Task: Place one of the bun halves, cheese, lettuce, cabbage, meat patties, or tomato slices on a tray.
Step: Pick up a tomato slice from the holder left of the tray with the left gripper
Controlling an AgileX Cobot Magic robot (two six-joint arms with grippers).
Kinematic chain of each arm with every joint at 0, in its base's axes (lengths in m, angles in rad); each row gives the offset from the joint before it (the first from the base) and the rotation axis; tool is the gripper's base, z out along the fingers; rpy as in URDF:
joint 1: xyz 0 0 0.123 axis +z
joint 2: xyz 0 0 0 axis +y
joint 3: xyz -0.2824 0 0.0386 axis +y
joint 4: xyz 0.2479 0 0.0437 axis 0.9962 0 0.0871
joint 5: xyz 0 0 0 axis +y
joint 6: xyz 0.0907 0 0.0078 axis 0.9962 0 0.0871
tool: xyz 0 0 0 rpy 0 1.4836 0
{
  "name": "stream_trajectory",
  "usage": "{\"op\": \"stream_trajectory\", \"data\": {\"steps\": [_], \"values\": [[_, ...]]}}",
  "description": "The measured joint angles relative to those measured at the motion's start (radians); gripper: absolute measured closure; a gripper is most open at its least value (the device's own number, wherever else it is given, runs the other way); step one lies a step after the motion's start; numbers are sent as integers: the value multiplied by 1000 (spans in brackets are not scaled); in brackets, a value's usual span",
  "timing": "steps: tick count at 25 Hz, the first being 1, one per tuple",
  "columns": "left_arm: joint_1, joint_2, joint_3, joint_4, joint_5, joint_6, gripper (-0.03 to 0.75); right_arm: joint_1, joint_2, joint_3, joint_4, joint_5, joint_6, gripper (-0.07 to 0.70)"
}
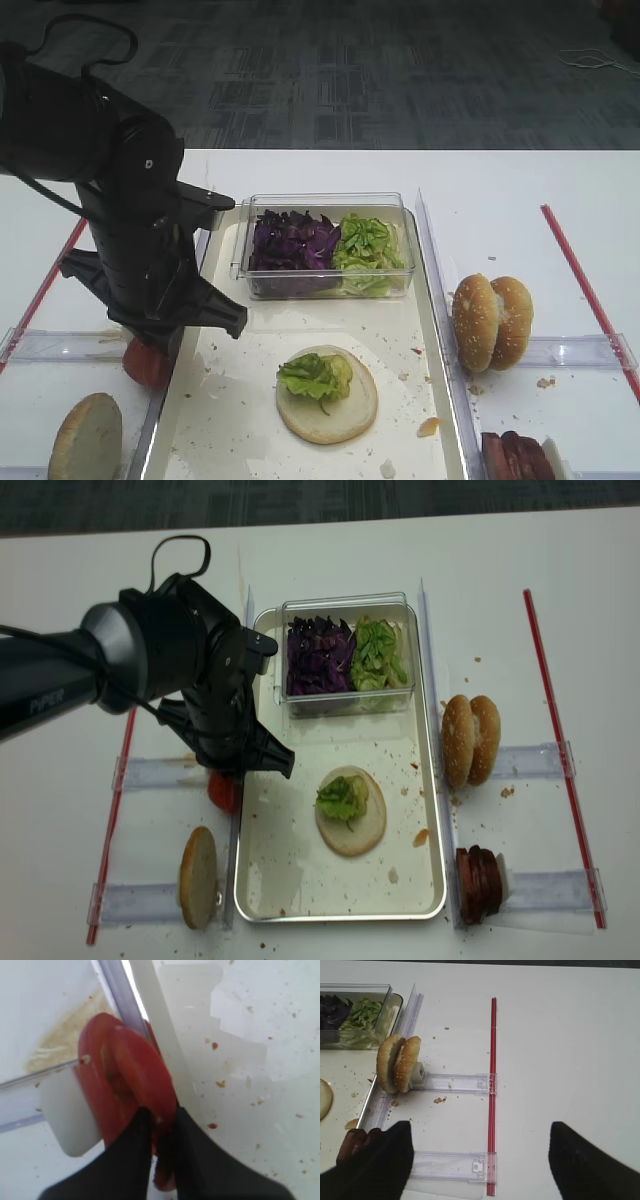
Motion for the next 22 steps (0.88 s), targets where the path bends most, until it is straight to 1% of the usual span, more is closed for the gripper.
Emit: {"op": "stream_trajectory", "data": {"steps": [3, 6, 17, 22], "values": [[0, 0, 0, 1, 0, 0, 664, 0, 0, 0, 0, -2, 0, 41], [0, 0, 0, 4, 0, 0, 687, 0, 0, 0, 0, -2, 0, 41], [0, -3, 0, 10, 0, 0, 690, 0, 0, 0, 0, -2, 0, 41], [0, -68, -4, 12, 0, 0, 692, 0, 0, 0, 0, -2, 0, 41]]}}
